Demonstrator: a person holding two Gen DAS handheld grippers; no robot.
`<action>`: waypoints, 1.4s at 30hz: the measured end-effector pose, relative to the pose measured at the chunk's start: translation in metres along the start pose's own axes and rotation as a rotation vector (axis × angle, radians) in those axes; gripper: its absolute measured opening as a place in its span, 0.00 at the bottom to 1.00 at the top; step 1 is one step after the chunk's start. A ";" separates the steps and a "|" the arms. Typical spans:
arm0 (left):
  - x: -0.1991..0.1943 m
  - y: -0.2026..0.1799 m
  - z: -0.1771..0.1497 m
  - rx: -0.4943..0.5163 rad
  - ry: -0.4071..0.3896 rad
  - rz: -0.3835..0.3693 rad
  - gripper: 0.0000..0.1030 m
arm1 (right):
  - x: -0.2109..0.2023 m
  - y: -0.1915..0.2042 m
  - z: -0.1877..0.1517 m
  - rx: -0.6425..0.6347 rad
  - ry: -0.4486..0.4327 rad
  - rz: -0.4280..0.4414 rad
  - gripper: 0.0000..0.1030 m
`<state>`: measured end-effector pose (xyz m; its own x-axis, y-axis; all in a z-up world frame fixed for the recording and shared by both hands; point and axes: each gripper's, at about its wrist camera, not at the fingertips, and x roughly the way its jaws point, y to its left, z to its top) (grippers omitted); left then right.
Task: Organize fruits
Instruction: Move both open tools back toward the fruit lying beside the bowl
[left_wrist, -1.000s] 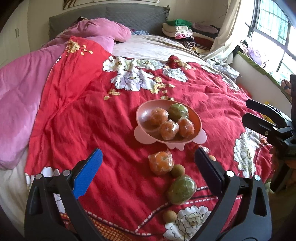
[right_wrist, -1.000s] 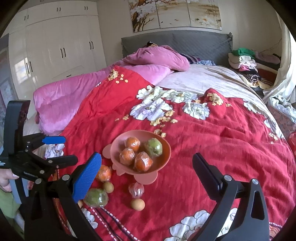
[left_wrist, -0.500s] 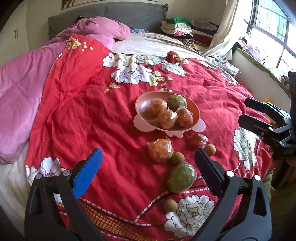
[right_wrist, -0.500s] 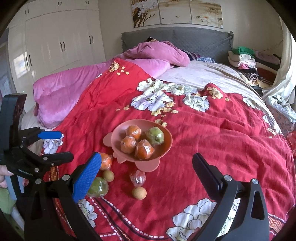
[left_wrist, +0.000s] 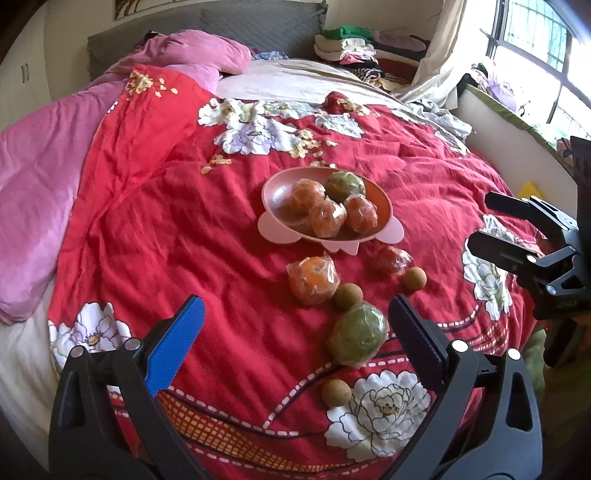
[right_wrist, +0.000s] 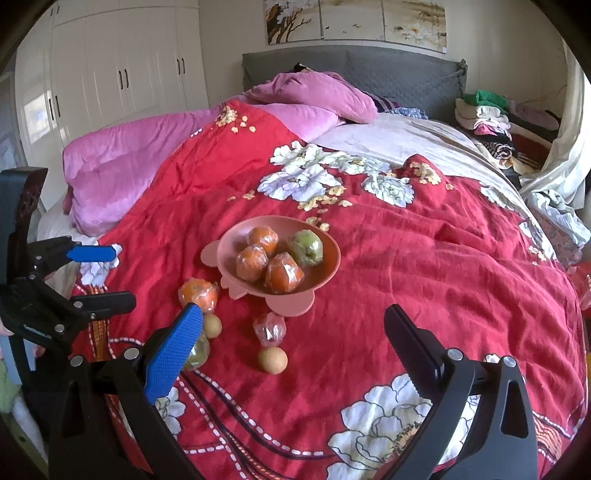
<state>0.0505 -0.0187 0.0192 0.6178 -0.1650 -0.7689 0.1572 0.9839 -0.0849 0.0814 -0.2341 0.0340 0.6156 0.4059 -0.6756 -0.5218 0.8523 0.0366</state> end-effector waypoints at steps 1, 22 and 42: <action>0.001 -0.001 -0.001 0.001 0.004 0.001 0.91 | 0.001 0.000 -0.002 -0.007 0.005 -0.006 0.95; 0.018 -0.015 -0.020 0.032 0.063 -0.017 0.91 | 0.018 -0.001 -0.025 -0.054 0.086 -0.036 0.95; 0.029 -0.021 -0.024 0.029 0.083 -0.040 0.90 | 0.044 0.004 -0.039 -0.060 0.150 0.016 0.81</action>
<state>0.0465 -0.0426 -0.0164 0.5444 -0.1969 -0.8154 0.2032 0.9741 -0.0995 0.0834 -0.2251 -0.0242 0.5144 0.3614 -0.7777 -0.5681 0.8229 0.0067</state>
